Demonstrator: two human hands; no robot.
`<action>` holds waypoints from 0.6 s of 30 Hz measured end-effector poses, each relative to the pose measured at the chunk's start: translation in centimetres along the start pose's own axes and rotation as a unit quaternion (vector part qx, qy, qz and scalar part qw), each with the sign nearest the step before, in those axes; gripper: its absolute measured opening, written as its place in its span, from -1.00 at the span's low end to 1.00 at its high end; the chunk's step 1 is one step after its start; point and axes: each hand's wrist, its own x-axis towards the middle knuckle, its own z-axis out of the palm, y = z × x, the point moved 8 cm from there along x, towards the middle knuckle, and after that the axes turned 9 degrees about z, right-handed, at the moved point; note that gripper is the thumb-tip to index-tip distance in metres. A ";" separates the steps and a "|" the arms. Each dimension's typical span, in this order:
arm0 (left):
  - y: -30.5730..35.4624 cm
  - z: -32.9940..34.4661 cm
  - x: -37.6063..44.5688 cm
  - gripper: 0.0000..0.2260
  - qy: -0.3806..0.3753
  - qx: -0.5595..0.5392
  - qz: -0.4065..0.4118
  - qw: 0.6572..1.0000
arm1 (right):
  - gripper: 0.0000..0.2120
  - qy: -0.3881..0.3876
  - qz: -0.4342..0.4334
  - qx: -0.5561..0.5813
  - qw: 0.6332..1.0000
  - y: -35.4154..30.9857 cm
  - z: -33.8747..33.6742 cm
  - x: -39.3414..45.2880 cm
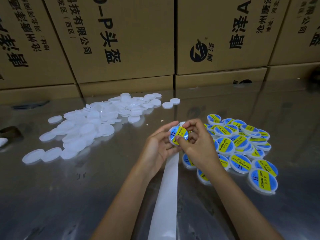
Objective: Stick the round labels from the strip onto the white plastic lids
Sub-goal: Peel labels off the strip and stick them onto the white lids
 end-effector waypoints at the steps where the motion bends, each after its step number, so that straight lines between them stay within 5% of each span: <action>1: 0.0 0.1 0.0 -0.67 -0.002 0.001 0.001 1.000 | -0.67 0.003 -0.002 -0.005 1.000 0.0 0.0 0.0; 18: -0.2 0.5 -0.3 -0.66 0.005 -0.099 -0.018 0.995 | -0.53 0.087 0.004 -0.164 0.983 0.7 -0.8 -0.3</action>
